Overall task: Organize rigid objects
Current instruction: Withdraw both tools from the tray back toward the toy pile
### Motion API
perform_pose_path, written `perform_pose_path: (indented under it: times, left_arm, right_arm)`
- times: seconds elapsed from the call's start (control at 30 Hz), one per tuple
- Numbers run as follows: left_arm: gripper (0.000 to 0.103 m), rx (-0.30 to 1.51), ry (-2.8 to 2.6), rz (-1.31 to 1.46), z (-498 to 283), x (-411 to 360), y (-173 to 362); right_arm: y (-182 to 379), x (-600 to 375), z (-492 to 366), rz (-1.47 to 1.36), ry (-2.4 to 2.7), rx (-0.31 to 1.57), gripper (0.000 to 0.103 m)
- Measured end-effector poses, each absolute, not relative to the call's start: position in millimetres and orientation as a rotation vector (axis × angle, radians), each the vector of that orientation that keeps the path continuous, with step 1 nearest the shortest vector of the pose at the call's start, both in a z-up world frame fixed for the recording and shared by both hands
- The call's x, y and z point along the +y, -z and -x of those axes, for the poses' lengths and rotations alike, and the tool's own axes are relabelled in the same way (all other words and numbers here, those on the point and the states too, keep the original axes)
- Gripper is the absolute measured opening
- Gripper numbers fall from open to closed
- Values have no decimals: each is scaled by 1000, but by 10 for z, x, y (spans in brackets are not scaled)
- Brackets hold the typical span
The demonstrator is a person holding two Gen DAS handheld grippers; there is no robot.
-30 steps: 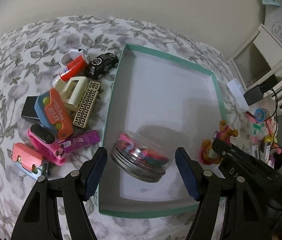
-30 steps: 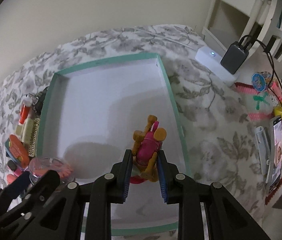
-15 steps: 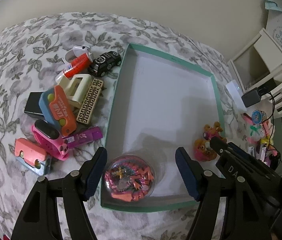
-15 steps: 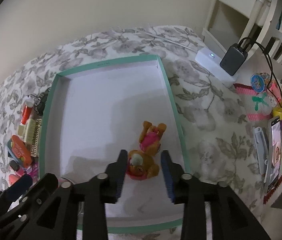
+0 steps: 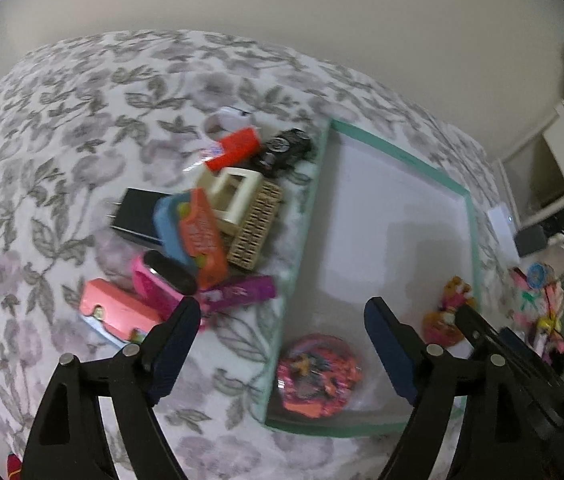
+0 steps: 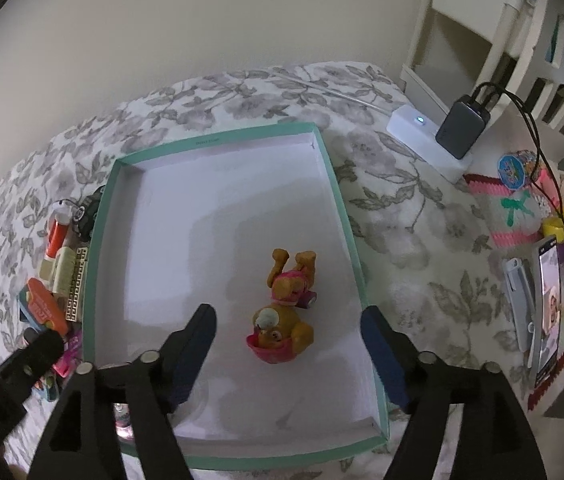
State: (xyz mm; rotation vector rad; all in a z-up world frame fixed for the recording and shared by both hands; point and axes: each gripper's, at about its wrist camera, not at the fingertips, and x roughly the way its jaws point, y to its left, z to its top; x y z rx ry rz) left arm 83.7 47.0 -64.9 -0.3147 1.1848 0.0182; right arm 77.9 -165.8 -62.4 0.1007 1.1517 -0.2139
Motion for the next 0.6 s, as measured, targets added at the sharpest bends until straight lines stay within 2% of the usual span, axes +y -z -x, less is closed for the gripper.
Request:
perform_pose_path:
  times: [0.23,0.3,0.37,0.6]
  left_arm:
    - [89,1176,-79,314,-846,610,702]
    - [92,1173,-82,306,-843,612,708]
    - [103,1170,-82,296,-846,603,717]
    - [103,1136,-111,263,-834,601,693]
  right_arm:
    - [634,-1579,-784,-62,198,1138,100]
    - [636,-1576,-786,-56,200,1134,102]
    - [636,-1583,-786,-60,200,1132,102]
    - [636,-1627,-779,-82,207,1123,103]
